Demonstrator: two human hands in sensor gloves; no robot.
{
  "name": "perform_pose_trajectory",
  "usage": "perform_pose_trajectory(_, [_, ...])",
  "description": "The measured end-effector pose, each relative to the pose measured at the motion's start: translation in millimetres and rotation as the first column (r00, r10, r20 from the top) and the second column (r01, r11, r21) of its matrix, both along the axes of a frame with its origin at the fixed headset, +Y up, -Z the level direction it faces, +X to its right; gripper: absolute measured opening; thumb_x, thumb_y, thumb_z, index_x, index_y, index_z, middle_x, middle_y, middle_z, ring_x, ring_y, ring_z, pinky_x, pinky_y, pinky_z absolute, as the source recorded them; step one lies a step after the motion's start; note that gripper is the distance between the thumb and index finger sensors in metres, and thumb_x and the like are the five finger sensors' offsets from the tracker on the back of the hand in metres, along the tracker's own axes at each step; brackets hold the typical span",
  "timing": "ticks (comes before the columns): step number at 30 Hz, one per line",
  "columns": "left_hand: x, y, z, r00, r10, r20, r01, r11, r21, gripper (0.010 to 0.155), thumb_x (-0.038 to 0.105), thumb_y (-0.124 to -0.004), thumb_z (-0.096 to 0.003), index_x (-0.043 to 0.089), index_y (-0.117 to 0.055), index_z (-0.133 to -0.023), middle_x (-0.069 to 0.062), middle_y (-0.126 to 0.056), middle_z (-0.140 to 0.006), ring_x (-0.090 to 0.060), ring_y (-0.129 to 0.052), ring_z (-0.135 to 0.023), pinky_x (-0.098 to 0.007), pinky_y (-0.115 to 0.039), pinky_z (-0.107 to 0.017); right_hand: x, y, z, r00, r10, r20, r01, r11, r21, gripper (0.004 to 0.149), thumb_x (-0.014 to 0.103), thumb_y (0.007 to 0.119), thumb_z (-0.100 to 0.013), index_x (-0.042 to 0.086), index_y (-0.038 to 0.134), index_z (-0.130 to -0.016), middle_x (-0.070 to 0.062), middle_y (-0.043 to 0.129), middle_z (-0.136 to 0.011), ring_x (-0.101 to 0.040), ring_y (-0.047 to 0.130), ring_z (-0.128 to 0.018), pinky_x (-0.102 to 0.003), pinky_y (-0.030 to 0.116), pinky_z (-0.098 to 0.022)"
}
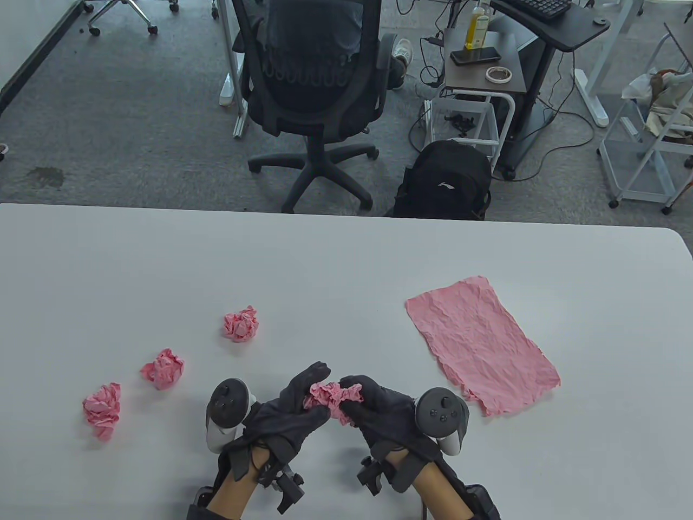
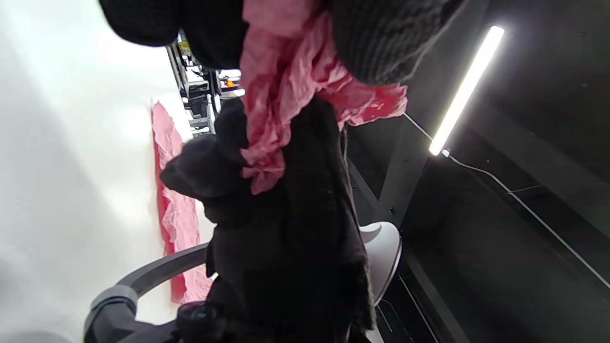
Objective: Flatten crumpled papers and stack
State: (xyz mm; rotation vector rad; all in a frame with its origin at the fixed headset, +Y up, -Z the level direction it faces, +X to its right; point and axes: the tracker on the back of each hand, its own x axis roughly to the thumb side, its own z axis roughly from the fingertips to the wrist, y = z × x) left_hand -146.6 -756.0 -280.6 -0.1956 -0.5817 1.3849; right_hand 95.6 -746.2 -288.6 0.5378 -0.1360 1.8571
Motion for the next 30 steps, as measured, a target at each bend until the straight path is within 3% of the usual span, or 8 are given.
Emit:
perform_pose_trajectory(3, [-5, -2, -2, 0.998, -0.025, -0.052, 0.024, 1.000, -0.005, 0.066, 0.046, -0.079, -0.0511, 0.021, -0.056, -0.108, -0.005, -0.067, -0.089, -0.027, -0.081, -0.075, -0.054, -0.065, -0.067, 2, 3, 0, 1.000, -0.006, -0.011, 0.006, 1.000, 0.025, 0.042, 0.036, 0.083, -0.049, 0.013, 0.080, -0.084, -0.007, 0.097, -0.056, -0.024, 0.098, -0.034, -0.049, 0.080, -0.033])
perform_pose_trajectory(7, [-9, -3, -2, 0.997, 0.048, -0.056, -0.050, 0.998, -0.029, 0.063, 0.039, -0.077, -0.0527, 0.024, -0.052, -0.108, -0.014, -0.052, -0.111, -0.040, -0.068, -0.102, -0.058, -0.063, -0.071, -2, 2, 1, 0.995, -0.040, -0.091, 0.042, 0.999, 0.018, 0.042, 0.034, 0.083, -0.050, 0.016, 0.076, -0.088, -0.012, 0.085, -0.083, -0.038, 0.090, -0.063, -0.058, 0.071, -0.050])
perform_pose_trajectory(10, [-9, -2, -2, 0.996, 0.054, -0.068, -0.056, 0.998, -0.024, 0.062, 0.037, -0.076, -0.0528, 0.023, -0.051, -0.108, -0.006, -0.071, -0.100, -0.031, -0.087, -0.088, -0.053, -0.070, -0.068, -5, 2, 1, 0.990, -0.045, -0.133, 0.046, 0.999, 0.006, 0.047, 0.032, 0.083, -0.050, 0.017, 0.071, -0.092, -0.013, 0.083, -0.084, -0.038, 0.089, -0.064, -0.058, 0.071, -0.050])
perform_pose_trajectory(13, [-8, 3, -1, 0.996, -0.031, -0.085, 0.034, 0.999, 0.040, 0.069, 0.040, -0.079, -0.0522, 0.022, -0.046, -0.110, -0.007, -0.067, -0.095, -0.028, -0.082, -0.079, -0.054, -0.066, -0.068, -6, 3, 2, 0.987, -0.044, -0.156, 0.043, 0.999, -0.014, 0.071, 0.048, 0.085, -0.048, 0.014, 0.056, -0.102, -0.015, 0.079, -0.088, -0.040, 0.086, -0.067, -0.059, 0.069, -0.051])
perform_pose_trajectory(15, [-6, 5, 1, 0.990, -0.098, -0.098, 0.107, 0.990, 0.090, 0.075, 0.042, -0.083, -0.0504, 0.021, -0.044, -0.111, -0.003, -0.067, -0.091, -0.024, -0.081, -0.075, -0.053, -0.066, -0.068, -8, 1, 2, 0.986, -0.038, -0.160, 0.028, 0.997, -0.066, 0.075, 0.054, 0.083, -0.048, 0.012, 0.055, -0.103, -0.015, 0.080, -0.085, -0.039, 0.087, -0.064, -0.059, 0.069, -0.050])
perform_pose_trajectory(21, [3, 6, 4, 0.988, -0.138, -0.065, 0.145, 0.981, 0.127, 0.069, 0.048, -0.083, -0.0502, 0.022, -0.055, -0.108, 0.000, -0.073, -0.084, -0.022, -0.084, -0.069, -0.052, -0.069, -0.066, 1, -5, -3, 0.996, -0.089, -0.030, 0.083, 0.985, -0.154, 0.044, 0.037, 0.083, -0.050, 0.014, 0.079, -0.087, -0.009, 0.092, -0.069, -0.033, 0.095, -0.049, -0.055, 0.076, -0.041])
perform_pose_trajectory(27, [4, 1, 2, 0.999, -0.048, -0.018, 0.049, 0.998, 0.049, 0.061, 0.040, -0.076, -0.0535, 0.025, -0.052, -0.107, -0.012, -0.057, -0.109, -0.039, -0.074, -0.098, -0.057, -0.065, -0.070, 4, -3, -4, 0.977, -0.213, -0.034, 0.208, 0.972, -0.111, 0.042, 0.029, 0.082, -0.049, 0.018, 0.071, -0.089, -0.016, 0.079, -0.092, -0.040, 0.088, -0.072, -0.058, 0.071, -0.052])
perform_pose_trajectory(30, [-2, 1, 0, 0.999, 0.033, -0.026, -0.033, 0.999, 0.004, 0.060, 0.037, -0.076, -0.0538, 0.024, -0.050, -0.107, -0.008, -0.065, -0.104, -0.034, -0.082, -0.094, -0.054, -0.068, -0.070, 1, -4, -3, 0.938, -0.336, -0.082, 0.321, 0.935, -0.151, 0.042, 0.021, 0.083, -0.048, 0.017, 0.070, -0.088, -0.011, 0.089, -0.081, -0.036, 0.094, -0.063, -0.056, 0.075, -0.048])
